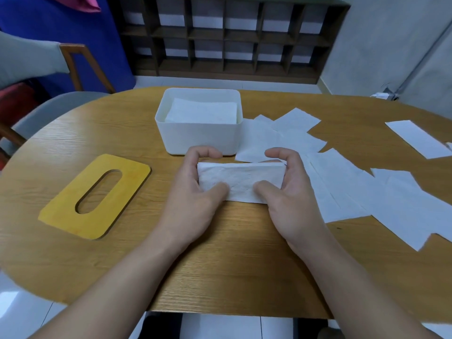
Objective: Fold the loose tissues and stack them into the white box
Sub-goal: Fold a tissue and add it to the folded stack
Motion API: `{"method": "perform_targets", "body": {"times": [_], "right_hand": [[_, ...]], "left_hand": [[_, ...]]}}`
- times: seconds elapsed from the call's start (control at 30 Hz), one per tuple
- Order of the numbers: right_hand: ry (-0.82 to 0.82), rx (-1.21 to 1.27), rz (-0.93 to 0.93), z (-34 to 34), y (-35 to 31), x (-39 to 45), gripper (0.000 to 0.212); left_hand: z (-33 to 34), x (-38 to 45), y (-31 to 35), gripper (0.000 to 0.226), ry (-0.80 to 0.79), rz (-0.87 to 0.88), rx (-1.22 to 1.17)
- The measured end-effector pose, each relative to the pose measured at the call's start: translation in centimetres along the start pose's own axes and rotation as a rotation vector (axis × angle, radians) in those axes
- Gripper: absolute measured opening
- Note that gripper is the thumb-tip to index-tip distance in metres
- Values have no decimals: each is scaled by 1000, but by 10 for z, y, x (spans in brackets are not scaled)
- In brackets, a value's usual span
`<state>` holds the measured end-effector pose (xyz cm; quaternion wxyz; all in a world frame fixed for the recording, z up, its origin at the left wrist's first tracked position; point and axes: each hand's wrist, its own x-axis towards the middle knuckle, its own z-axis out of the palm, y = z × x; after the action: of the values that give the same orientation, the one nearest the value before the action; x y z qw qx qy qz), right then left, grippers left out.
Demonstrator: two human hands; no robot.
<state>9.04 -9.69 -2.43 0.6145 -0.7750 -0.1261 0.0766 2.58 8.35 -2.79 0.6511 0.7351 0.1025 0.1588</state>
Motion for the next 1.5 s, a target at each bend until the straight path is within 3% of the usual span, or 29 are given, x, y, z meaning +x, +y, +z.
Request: {"method": "perform_targets", "body": {"times": [0.2, 0.5, 0.67, 0.83, 0.97, 1.1, 1.3, 1.5], "right_hand": [[-24, 20, -24, -1, 0, -4, 50], [15, 107, -54, 0, -7, -3, 12], [35, 109, -33, -2, -9, -1, 16], [49, 135, -33, -2, -11, -2, 54], [97, 117, -79, -3, -22, -5, 32], [143, 49, -139, 0, -41, 7, 17], [145, -138, -259, 4, -72, 57, 16], [115, -291, -356, 20, -82, 113, 12]], "left_hand": [[-2, -2, 2, 38, 35, 46, -3], [-18, -2, 7, 60, 36, -56, -65], [-23, -5, 13, 55, 26, 40, 213], [-29, 0, 22, 31, 87, 131, 321], [-32, 7, 28, 14, 122, 205, 376], [-30, 20, 39, 15, 174, 247, 310], [-36, 56, 46, 20, 311, 353, 285], [-47, 91, 40, 36, 358, 370, 510]]}}
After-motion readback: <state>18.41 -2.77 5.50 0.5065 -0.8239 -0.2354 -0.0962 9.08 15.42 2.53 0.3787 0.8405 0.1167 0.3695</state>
